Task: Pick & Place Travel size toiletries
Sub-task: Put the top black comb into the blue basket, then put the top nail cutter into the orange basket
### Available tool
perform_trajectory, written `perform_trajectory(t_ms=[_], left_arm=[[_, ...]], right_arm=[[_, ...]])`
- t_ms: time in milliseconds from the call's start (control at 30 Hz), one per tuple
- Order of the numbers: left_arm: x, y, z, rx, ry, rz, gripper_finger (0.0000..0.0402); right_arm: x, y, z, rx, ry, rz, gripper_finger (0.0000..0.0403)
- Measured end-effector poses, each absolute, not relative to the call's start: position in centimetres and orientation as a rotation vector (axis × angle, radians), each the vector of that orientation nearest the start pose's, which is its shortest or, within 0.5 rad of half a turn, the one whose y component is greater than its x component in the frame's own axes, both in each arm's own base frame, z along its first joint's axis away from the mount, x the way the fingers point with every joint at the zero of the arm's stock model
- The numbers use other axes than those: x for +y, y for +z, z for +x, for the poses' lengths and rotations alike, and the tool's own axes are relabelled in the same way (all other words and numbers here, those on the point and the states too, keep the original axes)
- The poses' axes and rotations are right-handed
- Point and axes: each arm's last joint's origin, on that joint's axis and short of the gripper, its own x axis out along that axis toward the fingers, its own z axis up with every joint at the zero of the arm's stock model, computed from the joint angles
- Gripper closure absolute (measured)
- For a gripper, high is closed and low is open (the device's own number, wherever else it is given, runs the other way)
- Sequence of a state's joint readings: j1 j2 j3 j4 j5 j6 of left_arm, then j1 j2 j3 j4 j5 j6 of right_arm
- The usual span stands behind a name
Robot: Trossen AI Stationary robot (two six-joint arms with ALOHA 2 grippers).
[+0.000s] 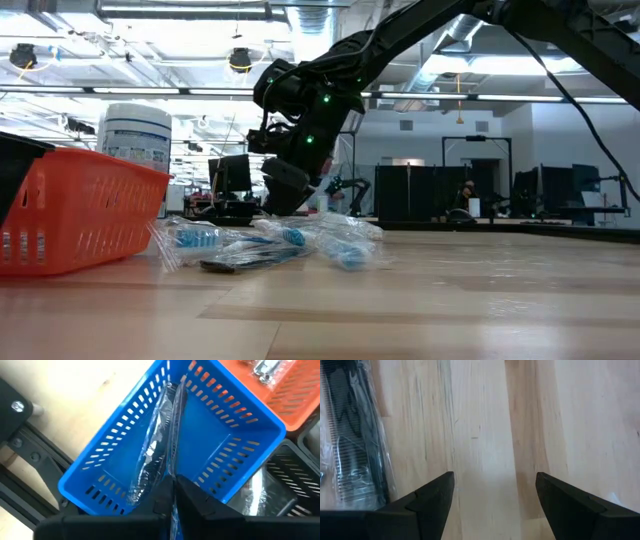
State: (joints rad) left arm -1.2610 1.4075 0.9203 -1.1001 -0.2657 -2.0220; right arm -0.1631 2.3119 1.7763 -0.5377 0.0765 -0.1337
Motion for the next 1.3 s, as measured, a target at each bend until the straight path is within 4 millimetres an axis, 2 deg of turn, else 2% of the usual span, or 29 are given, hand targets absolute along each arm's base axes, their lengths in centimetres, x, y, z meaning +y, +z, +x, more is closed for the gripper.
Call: perform_trajectory(t_ms=[467, 600, 733, 900, 1167, 1300], left_arm=[[-20.1, 21.2, 7.3, 1.201, 0.564, -0.558, 0.0308], [-19.3, 22.3, 7.3, 1.092, 0.529, -0.569, 0.0300], [-18.0, 23.7, 7.7, 0.883, 0.450, -0.515, 0.0302], [-16.2, 25.3, 9.2, 0.651, 0.412, -0.401, 0.0307], [-13.1, 25.6, 13.1, 0.661, 0.562, -0.242, 0.0308], [-11.8, 25.3, 15.0, 0.679, 0.629, -0.194, 0.0308]], right_arm=[[-8.1, 14.0, 47.9, 1.088, -0.141, -0.082, 0.0126], [-8.1, 14.0, 47.9, 1.089, -0.134, -0.095, 0.0126], [-8.1, 14.0, 47.9, 1.089, -0.134, -0.096, 0.0126], [-8.1, 14.0, 47.9, 1.089, -0.133, -0.096, 0.0126], [-7.5, 14.0, 48.0, 1.092, -0.081, -0.171, 0.0126], [-7.1, 14.0, 48.1, 1.089, -0.096, -0.135, 0.0126]])
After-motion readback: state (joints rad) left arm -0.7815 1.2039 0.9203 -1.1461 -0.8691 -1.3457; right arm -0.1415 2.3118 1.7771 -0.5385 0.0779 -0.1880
